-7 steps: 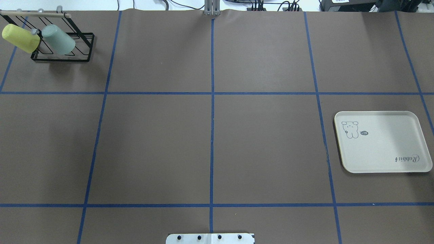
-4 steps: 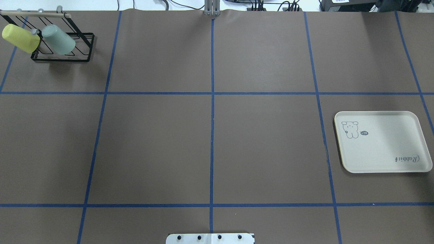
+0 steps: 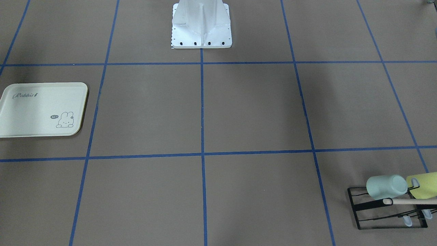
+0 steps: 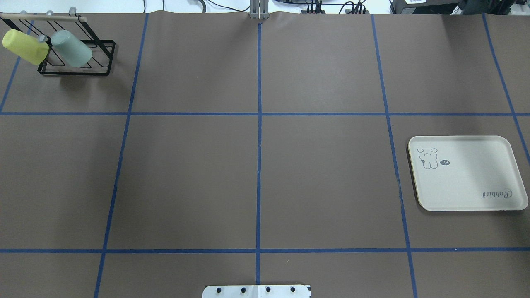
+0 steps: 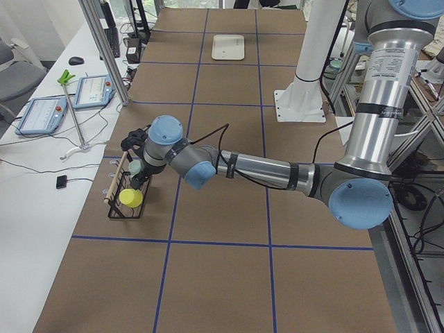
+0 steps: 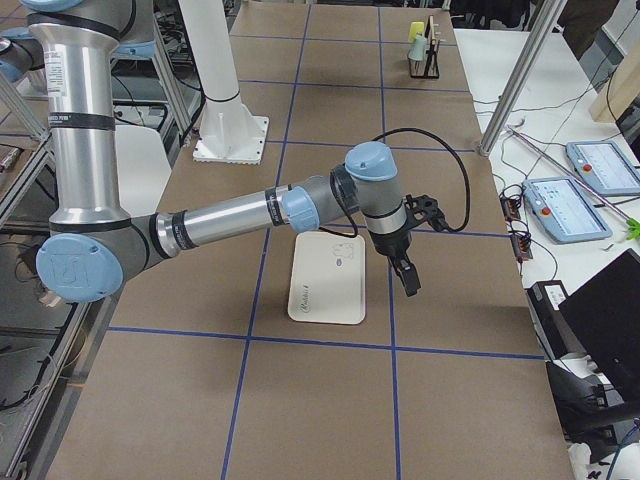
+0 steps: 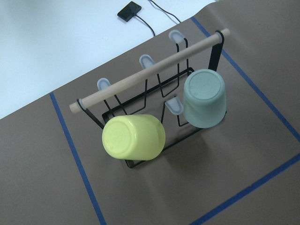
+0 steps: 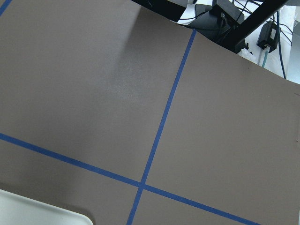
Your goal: Left arm grabs green cup and hands to right arm on tray
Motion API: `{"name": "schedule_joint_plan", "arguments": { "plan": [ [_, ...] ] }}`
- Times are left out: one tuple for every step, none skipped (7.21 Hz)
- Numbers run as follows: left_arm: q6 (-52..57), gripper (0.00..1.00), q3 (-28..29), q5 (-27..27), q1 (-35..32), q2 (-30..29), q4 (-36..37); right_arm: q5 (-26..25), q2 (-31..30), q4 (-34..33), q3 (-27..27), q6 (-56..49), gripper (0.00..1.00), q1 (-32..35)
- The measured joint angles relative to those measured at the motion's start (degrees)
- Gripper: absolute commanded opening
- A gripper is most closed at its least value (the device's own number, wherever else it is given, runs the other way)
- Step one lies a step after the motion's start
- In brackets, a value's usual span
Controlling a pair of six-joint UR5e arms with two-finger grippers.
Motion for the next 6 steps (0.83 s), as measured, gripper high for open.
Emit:
{"name": "schedule_joint_plan", "arguments": {
  "plan": [
    [-0.14, 1.00, 2.53, -0.10, 0.23, -1.90, -0.87, 0.15, -0.08, 0.11, -0.29, 0.06, 1.00, 0.00],
    [-0.42, 1.00, 4.39, -0.15, 0.71, -3.51, -2.01, 1.52, -0.28, 0.23, -0.52, 0.27, 1.00, -0.02],
    [-2.24, 1.00, 5.57, -0.11, 1.86, -5.36, -2.90, 4.53, -0.61, 0.34, -0.70, 1.38, 1.00, -0.03],
    [-5.98, 1.00, 6.77, 0.04, 3.56, -7.49, -3.35, 7.32, -0.84, 0.42, -0.69, 3.52, 1.00, -0.04],
    [-8.76, 1.00, 8.63, 0.19, 4.92, -9.31, -3.54, 8.58, -0.94, 0.45, -0.66, 4.83, 1.00, -0.06],
    [-10.32, 1.00, 11.22, 0.26, 5.68, -11.07, -3.58, 9.16, -1.01, 0.46, -0.64, 5.40, 1.00, -0.08]
  ]
}}
